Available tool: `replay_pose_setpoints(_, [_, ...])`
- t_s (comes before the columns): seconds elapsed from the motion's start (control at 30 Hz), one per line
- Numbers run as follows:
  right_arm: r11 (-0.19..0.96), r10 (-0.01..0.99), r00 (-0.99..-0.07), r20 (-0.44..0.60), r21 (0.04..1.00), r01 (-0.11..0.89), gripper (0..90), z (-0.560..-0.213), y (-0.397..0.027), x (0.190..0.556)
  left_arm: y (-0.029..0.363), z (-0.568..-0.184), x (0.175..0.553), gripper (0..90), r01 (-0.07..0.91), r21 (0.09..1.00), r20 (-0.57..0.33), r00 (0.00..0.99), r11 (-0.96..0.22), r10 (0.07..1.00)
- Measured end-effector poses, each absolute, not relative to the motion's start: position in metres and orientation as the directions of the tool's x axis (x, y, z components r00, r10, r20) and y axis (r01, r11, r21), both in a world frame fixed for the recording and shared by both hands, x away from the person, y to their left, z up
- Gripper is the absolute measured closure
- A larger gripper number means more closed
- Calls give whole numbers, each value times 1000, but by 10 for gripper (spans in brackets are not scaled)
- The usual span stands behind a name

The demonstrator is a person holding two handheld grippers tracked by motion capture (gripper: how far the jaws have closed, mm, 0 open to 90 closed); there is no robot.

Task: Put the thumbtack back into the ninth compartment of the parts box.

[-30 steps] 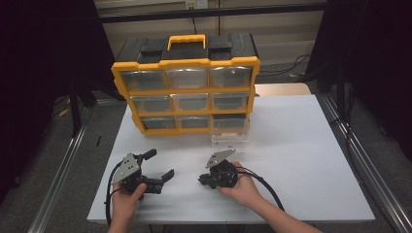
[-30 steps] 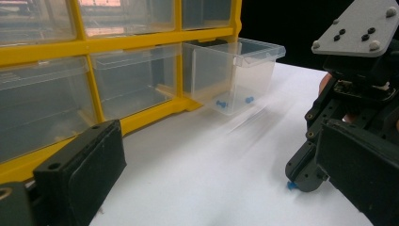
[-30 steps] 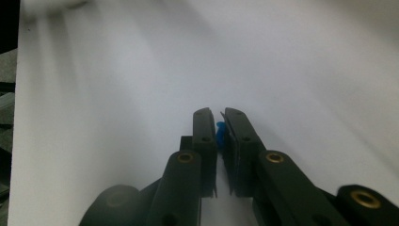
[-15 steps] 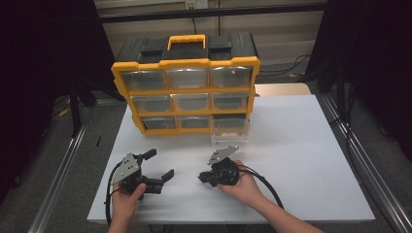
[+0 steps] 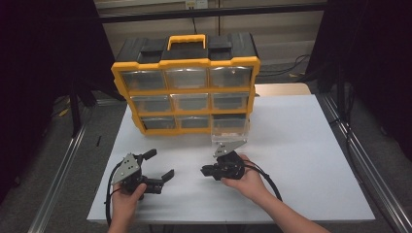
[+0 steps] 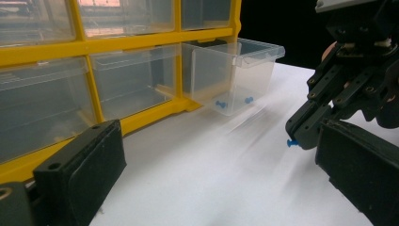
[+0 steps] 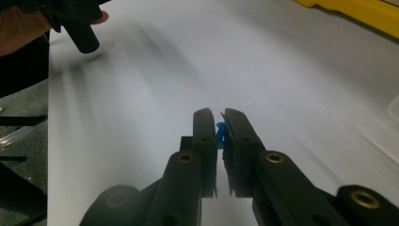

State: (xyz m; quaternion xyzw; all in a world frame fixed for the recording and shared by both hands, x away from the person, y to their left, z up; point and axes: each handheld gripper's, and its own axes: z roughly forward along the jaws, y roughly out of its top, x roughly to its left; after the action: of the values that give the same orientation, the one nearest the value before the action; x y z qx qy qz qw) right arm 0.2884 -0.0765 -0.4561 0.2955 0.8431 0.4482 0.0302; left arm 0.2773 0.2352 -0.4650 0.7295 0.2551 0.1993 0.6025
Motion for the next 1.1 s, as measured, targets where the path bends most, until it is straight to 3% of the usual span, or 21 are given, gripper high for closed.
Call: replay_pose_setpoints(1.1, [390, 543, -814, 207, 797, 462, 847, -425, -95, 297, 235, -465, 278, 20, 132, 984, -39, 810, -118, 585])
